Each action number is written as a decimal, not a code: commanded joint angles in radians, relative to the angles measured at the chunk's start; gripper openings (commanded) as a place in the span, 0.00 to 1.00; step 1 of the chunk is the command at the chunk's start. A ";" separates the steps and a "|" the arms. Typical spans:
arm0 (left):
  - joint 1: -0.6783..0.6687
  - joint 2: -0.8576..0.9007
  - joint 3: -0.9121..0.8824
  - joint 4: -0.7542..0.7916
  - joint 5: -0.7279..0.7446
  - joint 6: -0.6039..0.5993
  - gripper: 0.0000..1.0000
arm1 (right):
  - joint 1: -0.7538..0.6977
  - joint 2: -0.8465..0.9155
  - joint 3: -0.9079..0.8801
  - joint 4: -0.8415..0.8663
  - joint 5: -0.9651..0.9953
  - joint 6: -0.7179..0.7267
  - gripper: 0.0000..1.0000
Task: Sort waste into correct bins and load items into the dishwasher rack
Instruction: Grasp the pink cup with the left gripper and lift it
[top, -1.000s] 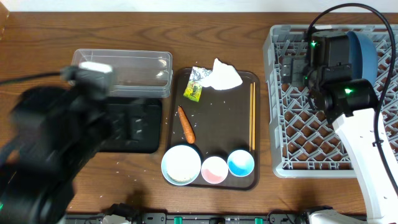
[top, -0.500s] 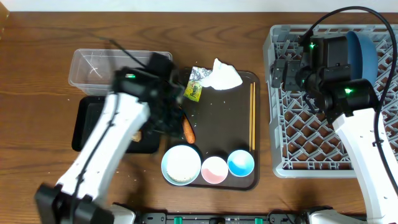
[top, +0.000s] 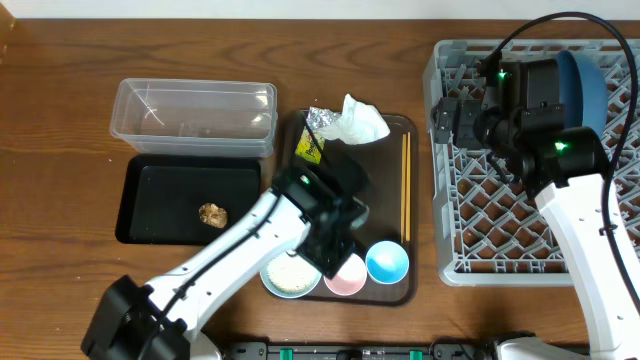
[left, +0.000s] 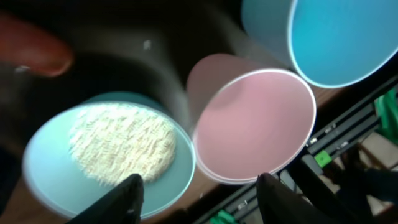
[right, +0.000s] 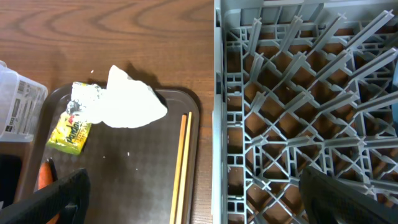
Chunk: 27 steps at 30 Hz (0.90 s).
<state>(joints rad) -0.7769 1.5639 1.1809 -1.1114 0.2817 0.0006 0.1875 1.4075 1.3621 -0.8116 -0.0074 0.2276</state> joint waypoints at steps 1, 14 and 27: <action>-0.010 -0.008 -0.034 0.041 -0.018 0.006 0.56 | -0.006 0.003 0.004 -0.002 -0.005 0.012 0.99; -0.010 0.053 -0.130 0.146 -0.046 0.003 0.33 | -0.006 0.003 0.004 0.000 -0.005 0.012 0.99; -0.010 0.055 -0.034 0.085 -0.047 -0.005 0.06 | -0.006 0.003 0.004 0.000 -0.005 0.012 0.99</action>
<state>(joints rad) -0.7868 1.6272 1.0744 -0.9947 0.2443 -0.0021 0.1875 1.4075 1.3621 -0.8112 -0.0082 0.2276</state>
